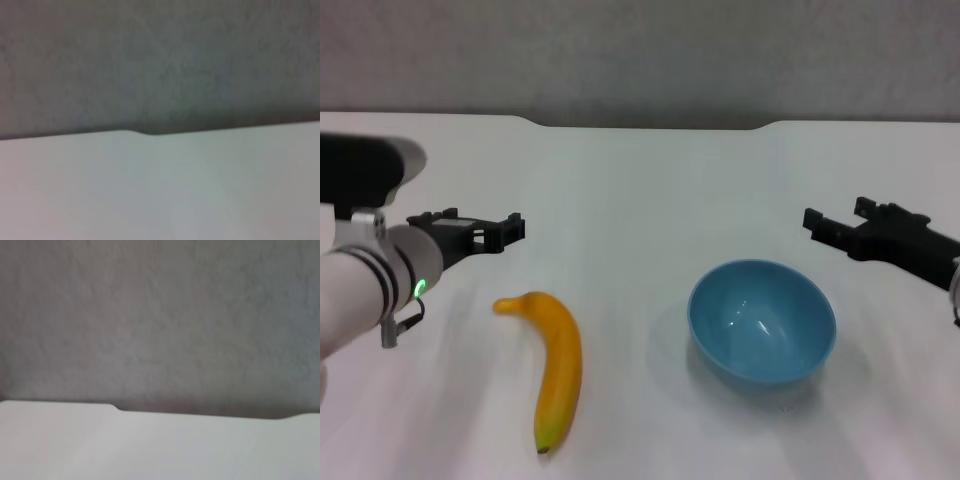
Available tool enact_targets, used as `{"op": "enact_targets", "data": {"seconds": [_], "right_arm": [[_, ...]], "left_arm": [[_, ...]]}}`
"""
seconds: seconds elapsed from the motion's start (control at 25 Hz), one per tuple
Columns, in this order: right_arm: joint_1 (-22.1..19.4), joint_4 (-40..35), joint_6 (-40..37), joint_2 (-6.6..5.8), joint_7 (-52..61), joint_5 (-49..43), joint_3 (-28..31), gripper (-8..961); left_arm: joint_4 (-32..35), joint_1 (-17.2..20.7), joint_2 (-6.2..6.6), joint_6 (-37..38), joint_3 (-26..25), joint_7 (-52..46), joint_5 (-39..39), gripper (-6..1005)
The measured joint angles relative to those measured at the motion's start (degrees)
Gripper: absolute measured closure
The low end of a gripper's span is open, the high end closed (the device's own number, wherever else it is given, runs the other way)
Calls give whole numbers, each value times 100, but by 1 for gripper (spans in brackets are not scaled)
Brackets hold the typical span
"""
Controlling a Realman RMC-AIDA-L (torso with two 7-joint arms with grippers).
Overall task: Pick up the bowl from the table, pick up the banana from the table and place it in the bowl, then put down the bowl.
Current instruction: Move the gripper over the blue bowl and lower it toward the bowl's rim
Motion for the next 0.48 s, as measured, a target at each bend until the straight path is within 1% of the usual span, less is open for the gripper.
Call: {"op": "enact_targets", "data": {"seconds": [0.04,0.08,0.12,0.16,0.24,0.28,0.32,0.36,0.48], "right_arm": [[-5,-127,17,0,365,-423,86,83],[40,-316,101,-2,1237,-1338,272,83],[83,-387,151,-4,1604,-1760,349,83],[83,-387,151,-4,1604,-1760,349,84],[224,-480,361,-4,2408,-2692,541,84],[317,-515,531,-2,2778,-3169,650,85],[400,-519,669,-2,3067,-3485,741,85],[487,-519,802,-1,3317,-3760,836,86],[829,-497,1279,-3,4104,-4733,1105,87]], "left_arm": [[-139,-26,-12,252,-20,74,-15,121],[-288,-51,-44,542,-46,178,-23,121],[-393,-78,-77,792,-79,294,-26,121],[-506,-113,-118,1065,-118,435,-28,121],[-678,-201,-181,1554,-203,651,-38,121],[-749,-257,-193,1796,-237,709,-52,121],[-846,-368,-191,2232,-266,739,-81,121],[-846,-368,-191,2232,-266,739,-81,121],[-931,-460,-186,2594,-322,805,-69,121]]}}
